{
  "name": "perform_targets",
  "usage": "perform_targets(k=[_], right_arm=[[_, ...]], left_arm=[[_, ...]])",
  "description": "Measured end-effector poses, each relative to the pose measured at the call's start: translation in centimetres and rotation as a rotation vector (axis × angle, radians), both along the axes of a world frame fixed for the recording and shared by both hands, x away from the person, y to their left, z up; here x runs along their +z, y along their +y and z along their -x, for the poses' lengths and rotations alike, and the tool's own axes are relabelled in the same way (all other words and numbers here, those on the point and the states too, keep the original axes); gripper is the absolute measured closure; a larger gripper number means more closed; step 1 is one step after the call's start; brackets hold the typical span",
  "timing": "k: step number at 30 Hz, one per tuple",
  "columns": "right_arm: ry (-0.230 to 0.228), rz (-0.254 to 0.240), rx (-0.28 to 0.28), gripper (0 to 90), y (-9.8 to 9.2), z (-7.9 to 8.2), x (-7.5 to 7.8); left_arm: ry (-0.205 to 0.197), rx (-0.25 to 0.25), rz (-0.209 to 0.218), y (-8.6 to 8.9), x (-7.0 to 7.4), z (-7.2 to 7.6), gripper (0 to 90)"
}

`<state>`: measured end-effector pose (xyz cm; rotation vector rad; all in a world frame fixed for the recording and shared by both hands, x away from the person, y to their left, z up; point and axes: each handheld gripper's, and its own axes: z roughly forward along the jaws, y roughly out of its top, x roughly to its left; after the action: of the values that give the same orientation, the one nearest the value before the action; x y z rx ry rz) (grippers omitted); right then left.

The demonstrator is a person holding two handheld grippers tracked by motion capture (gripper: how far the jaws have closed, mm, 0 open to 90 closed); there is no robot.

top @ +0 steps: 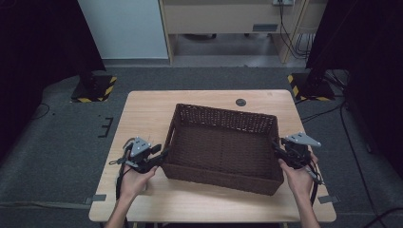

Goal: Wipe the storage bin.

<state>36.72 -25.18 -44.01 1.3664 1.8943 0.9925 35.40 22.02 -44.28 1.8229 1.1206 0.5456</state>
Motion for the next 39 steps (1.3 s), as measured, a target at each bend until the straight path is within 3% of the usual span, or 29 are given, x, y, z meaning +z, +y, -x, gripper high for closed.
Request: perform_targets(k=[4, 6, 9, 11, 17, 21, 25, 29, 33, 39], right_arm=[[0.028, 0.036, -0.002, 60.6, 0.4, 0.8, -0.3], [0.050, 0.032, 0.002, 63.6, 0.3, 0.8, -0.6], [0.051, 0.033, 0.002, 65.4, 0.3, 0.7, -0.6], [0.044, 0.048, 0.008, 66.2, 0.4, 0.4, -0.6], [0.039, 0.028, 0.047, 66.6, -0.1, -1.2, -0.7], [0.023, 0.019, 0.023, 56.2, -0.3, -1.0, -0.5], [-0.017, -0.049, 0.015, 49.5, -0.4, -0.7, 0.4], [0.000, -0.028, 0.011, 43.6, 0.6, -0.8, -0.1], [0.041, -0.006, 0.008, 44.7, 1.1, -1.0, -1.0], [0.038, 0.017, -0.004, 54.2, 0.9, -1.2, -1.1]], left_arm=[[-0.005, -0.006, 0.001, -0.5, -0.4, -0.9, 61.8], [-0.009, -0.010, -0.018, -0.7, -0.7, -1.0, 63.1], [-0.010, -0.009, -0.014, -0.8, -0.8, -1.0, 66.6], [-0.005, -0.005, -0.010, -0.9, -0.8, -0.7, 66.9], [-0.010, 0.000, -0.003, -0.8, -0.7, 0.2, 65.6], [-0.019, 0.004, 0.009, -0.6, -0.5, -0.1, 60.7], [-0.016, 0.004, 0.004, -0.7, -0.7, -0.7, 62.3], [-0.019, 0.005, -0.029, -1.2, -0.8, -0.7, 64.3], [-0.016, 0.016, -0.002, -1.1, -0.9, -0.4, 65.2], [-0.007, 0.016, 0.015, -1.5, -0.9, 0.5, 64.2]])
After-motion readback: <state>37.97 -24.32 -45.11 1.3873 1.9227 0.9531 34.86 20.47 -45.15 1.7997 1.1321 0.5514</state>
